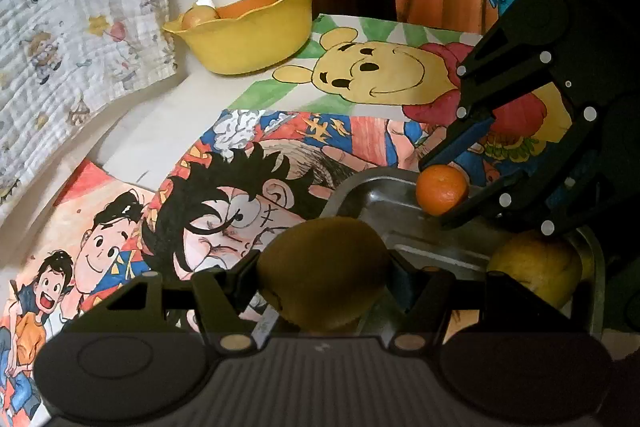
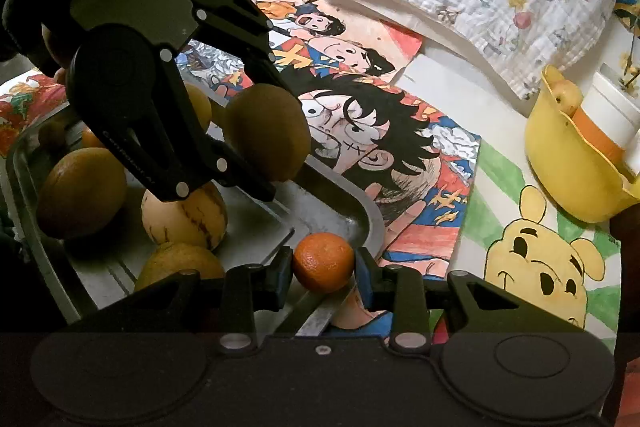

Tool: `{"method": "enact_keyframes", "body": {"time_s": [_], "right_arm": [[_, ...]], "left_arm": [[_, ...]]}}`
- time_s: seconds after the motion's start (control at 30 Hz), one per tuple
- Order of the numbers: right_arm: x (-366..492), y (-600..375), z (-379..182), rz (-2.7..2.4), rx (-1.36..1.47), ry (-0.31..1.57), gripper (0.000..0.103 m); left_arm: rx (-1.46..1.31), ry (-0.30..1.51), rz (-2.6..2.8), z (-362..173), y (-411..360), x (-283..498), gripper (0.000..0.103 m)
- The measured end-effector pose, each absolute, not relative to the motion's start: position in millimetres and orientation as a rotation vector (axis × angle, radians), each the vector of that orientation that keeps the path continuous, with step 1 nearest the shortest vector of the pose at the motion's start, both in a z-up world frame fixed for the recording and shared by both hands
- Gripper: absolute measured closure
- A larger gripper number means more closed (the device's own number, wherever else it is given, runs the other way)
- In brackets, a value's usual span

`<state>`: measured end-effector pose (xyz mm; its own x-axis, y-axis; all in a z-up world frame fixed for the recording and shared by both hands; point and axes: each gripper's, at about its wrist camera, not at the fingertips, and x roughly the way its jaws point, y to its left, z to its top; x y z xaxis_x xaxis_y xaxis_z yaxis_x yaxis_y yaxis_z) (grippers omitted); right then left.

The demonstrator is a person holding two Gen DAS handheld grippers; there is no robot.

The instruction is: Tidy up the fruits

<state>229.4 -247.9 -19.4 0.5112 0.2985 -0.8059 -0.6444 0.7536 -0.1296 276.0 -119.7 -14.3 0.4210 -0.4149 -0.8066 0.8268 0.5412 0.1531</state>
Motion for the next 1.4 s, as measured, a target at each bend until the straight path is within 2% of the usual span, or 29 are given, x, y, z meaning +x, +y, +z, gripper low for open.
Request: {"method": "enact_keyframes", "body": {"time_s": [0.43,0.83,1.0,1.4], "right_arm": [[237,-245,-19,0.614,-0.468,0.908,0.066],[233,-249,-20,0.58,-0.448,0.902,0.059],[227,-247,-18,0.579,-0.455,0.888,0.049],[209,-245,-10,0.495,-0.409,0.79,0.027]], "left_arm": [[0.61,0.866,-0.859,-15,-126,284,0.033],[0.624,0.841,-0.845,-10,-124,277,0.03],[0.613,0.825,-0.825,-4,-117,272,0.027],[0.541,0.761,-0.697,20,-96,251,0.008]]}}
